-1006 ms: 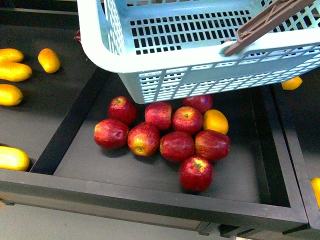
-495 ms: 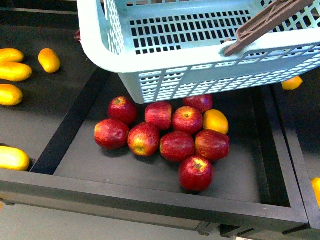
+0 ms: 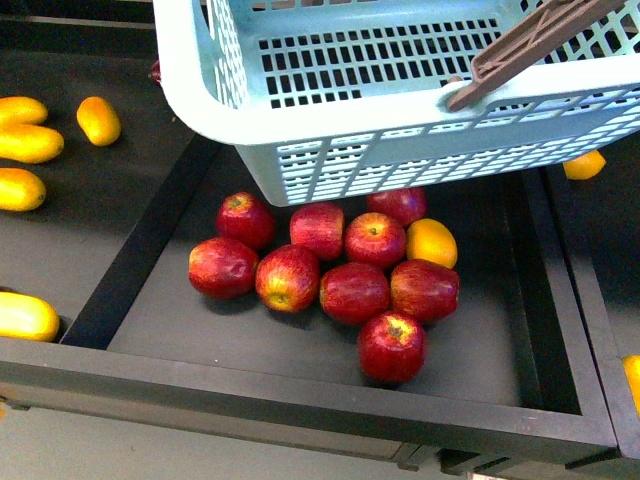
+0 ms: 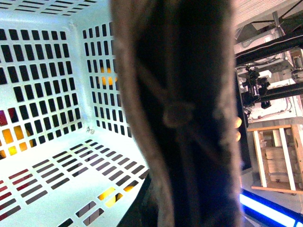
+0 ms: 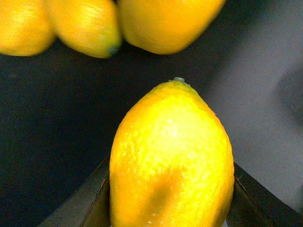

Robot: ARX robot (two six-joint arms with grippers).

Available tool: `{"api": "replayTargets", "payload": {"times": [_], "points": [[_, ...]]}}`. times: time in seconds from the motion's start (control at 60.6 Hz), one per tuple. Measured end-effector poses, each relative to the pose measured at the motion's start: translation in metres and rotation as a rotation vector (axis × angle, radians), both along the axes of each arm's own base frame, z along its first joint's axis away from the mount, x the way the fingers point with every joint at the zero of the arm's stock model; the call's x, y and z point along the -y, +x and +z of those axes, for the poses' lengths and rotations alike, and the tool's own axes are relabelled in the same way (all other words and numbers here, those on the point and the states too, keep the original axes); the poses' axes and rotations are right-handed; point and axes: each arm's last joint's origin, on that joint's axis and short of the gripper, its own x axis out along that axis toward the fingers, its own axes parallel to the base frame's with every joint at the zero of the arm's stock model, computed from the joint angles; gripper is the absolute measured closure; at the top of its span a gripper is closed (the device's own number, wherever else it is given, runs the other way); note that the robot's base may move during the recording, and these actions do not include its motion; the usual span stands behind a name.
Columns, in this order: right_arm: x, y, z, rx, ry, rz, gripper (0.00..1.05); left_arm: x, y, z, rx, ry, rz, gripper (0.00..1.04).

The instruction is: Pick lemon and mango into basket

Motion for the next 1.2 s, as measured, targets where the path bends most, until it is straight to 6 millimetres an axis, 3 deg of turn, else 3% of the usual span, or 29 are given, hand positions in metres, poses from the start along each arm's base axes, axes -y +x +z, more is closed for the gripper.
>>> {"api": "replayTargets", "payload": {"times": [0.132, 0.28, 0.495, 0.66, 0.791, 0.89, 1.204], "points": [[-0.02, -0.007, 0.051, 0.1, -0.082, 0.122, 0.54, 0.0, 0.0, 0.0, 0.0, 0.0, 0.0, 1.0], [-0.065, -0.026, 0.115, 0.216, -0.18, 0.297, 0.54, 0.0, 0.0, 0.0, 0.0, 0.0, 0.0, 1.0], [-0.138, -0.061, 0.174, 0.323, -0.252, 0.459, 0.54, 0.0, 0.0, 0.0, 0.0, 0.0, 0.0, 1.0], [-0.19, -0.067, 0.214, 0.422, -0.336, 0.515, 0.54, 0.0, 0.0, 0.0, 0.0, 0.0, 0.0, 1.0], [-0.236, -0.065, 0.239, 0.509, -0.341, 0.572, 0.54, 0.0, 0.0, 0.0, 0.0, 0.0, -0.001, 1.0], [-0.264, -0.064, 0.247, 0.538, -0.326, 0.608, 0.54, 0.0, 0.0, 0.0, 0.0, 0.0, 0.0, 1.0], [-0.341, -0.048, 0.245, 0.536, -0.331, 0.728, 0.54, 0.0, 0.0, 0.0, 0.0, 0.0, 0.0, 1.0]]}}
